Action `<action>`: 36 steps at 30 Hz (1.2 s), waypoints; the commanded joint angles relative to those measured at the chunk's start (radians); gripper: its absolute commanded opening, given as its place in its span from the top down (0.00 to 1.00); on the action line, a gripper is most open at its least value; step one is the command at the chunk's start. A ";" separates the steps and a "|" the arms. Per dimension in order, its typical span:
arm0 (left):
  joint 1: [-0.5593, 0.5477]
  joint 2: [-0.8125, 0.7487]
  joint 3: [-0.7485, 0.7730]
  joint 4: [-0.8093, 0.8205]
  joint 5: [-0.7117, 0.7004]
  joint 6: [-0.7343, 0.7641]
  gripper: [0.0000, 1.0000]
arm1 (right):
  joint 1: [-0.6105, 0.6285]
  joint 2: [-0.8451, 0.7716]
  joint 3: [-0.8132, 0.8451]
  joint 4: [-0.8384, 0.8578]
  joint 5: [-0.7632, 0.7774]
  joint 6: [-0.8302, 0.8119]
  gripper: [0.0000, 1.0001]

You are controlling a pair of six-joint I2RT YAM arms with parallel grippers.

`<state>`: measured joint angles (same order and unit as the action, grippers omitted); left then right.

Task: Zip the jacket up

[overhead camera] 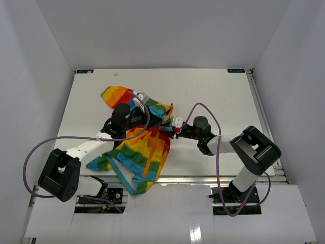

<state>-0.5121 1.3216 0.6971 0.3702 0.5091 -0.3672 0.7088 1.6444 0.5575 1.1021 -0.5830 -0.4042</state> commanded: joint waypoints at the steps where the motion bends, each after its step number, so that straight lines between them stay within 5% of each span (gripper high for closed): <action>1: 0.004 -0.012 0.025 0.014 0.006 -0.004 1.00 | 0.009 0.019 0.014 0.064 0.020 -0.014 0.64; 14: 0.004 -0.013 0.024 0.013 -0.004 -0.006 1.00 | 0.009 0.034 -0.002 0.097 0.087 0.000 0.91; 18: 0.004 -0.014 0.026 0.004 -0.013 -0.002 1.00 | 0.010 0.024 -0.018 0.109 0.150 0.013 0.92; 20: 0.004 -0.013 0.028 -0.007 -0.034 0.005 0.94 | 0.009 0.009 -0.027 0.106 0.161 0.029 0.92; 23: 0.004 -0.012 0.043 -0.061 -0.098 0.032 0.60 | 0.009 -0.034 -0.049 0.098 0.164 0.064 0.92; 26: 0.004 -0.030 0.058 -0.155 -0.171 0.052 0.46 | 0.012 -0.075 -0.063 0.080 0.173 0.097 0.92; 31: 0.004 -0.118 0.009 -0.228 -0.203 0.048 0.42 | 0.014 -0.106 -0.073 0.074 0.194 0.175 0.92; 36: 0.003 -0.132 -0.052 -0.219 -0.079 0.051 0.41 | 0.015 -0.132 -0.046 0.035 0.207 0.267 0.92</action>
<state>-0.5106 1.2207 0.6817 0.1759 0.3546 -0.3297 0.7204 1.5555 0.4915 1.1272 -0.4109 -0.2328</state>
